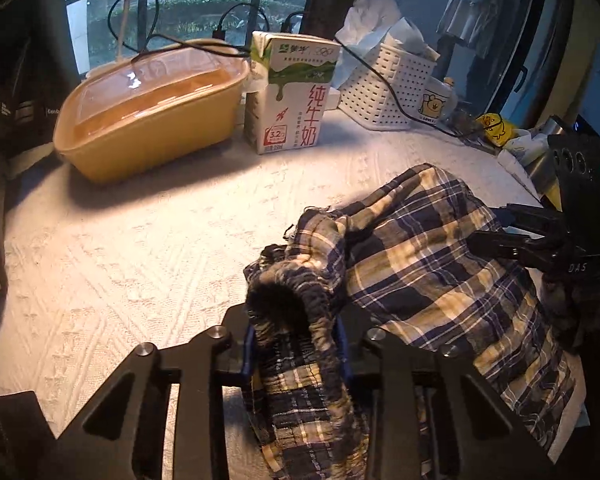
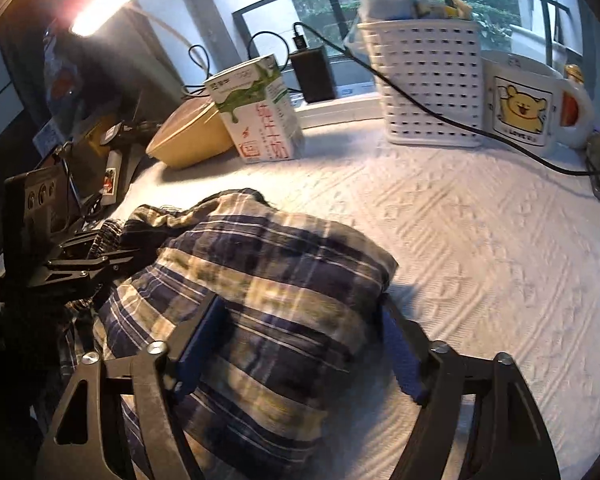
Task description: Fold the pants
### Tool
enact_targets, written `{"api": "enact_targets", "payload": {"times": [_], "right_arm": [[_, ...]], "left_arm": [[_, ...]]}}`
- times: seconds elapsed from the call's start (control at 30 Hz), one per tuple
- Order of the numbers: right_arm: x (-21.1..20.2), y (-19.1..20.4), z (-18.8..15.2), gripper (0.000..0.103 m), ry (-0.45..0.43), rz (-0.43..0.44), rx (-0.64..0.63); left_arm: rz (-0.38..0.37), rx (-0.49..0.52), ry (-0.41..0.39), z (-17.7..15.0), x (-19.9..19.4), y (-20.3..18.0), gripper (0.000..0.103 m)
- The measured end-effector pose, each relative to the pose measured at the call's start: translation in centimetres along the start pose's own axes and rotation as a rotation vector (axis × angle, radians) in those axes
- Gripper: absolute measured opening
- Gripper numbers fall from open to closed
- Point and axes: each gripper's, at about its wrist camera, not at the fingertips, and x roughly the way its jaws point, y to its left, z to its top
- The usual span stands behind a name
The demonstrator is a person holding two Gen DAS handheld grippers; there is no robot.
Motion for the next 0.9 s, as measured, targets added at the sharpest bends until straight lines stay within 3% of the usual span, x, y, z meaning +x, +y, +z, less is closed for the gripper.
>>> {"api": "enact_targets", "payload": {"times": [0.33,0.6,0.9], "right_arm": [[0.2,1.1,-0.1,0.054,0.006,-0.031,-0.031],[0.2,2.0,-0.2,0.025,-0.007,-0.036,-0.052],[-2.3,4.6,-0.1,0.018,-0.069,-0.1,-0.128]], "left_arm": [[0.015,0.008,-0.021,-0.1,-0.6,-0.6,0.022],[0.05,0.011,-0.029,0.1,-1.2,-1.5,0.018],[0.044,0.024,-0.134,-0.4,-4.9,-3.2,0.016]]}}
